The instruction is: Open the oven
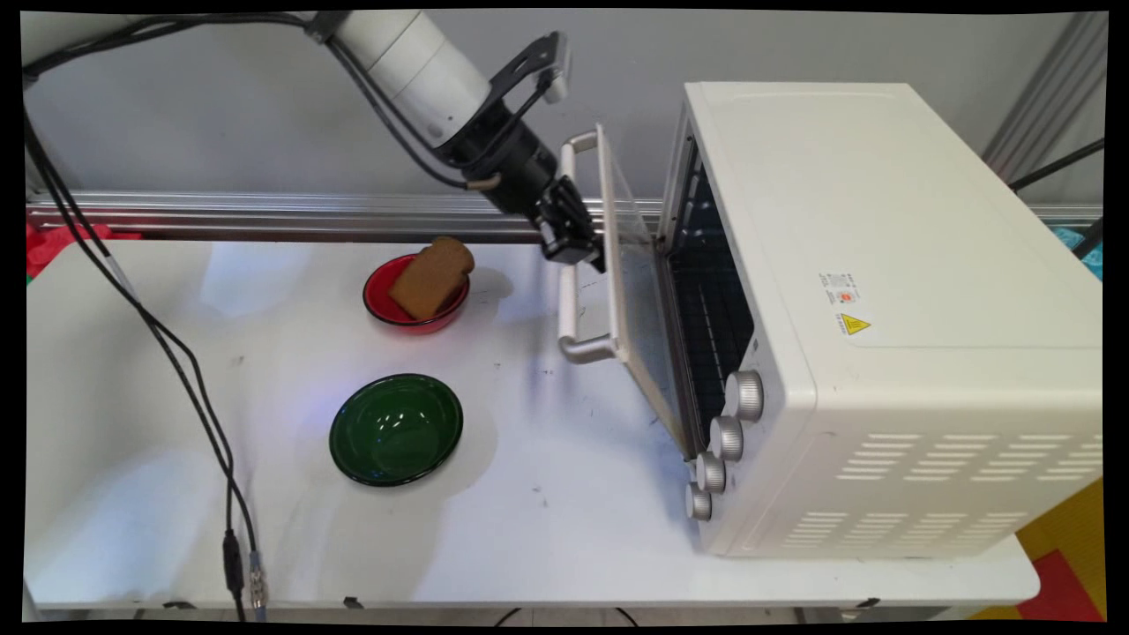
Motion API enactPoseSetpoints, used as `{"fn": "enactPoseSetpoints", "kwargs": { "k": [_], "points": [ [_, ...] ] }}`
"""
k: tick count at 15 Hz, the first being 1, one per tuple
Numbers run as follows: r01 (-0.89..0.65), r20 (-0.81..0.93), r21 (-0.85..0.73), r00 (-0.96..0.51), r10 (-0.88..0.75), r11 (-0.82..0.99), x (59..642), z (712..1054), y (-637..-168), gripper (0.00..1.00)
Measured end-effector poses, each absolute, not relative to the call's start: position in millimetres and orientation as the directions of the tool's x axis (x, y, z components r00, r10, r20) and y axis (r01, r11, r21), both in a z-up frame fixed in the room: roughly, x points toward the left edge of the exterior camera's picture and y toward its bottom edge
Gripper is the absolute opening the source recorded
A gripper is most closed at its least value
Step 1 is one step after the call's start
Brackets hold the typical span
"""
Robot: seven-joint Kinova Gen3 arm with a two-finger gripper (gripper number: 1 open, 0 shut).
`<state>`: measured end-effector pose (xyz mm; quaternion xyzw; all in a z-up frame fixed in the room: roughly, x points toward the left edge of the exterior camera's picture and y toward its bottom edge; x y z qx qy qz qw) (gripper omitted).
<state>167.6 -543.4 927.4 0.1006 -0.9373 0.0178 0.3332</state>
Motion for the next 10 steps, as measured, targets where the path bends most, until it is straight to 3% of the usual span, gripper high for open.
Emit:
{"fn": "enactPoseSetpoints", "kwargs": {
  "k": [10],
  "points": [
    [-0.202,0.569,0.023,-0.803,-0.179,0.979,203.5,889.2,-541.6,0.0]
  ]
}}
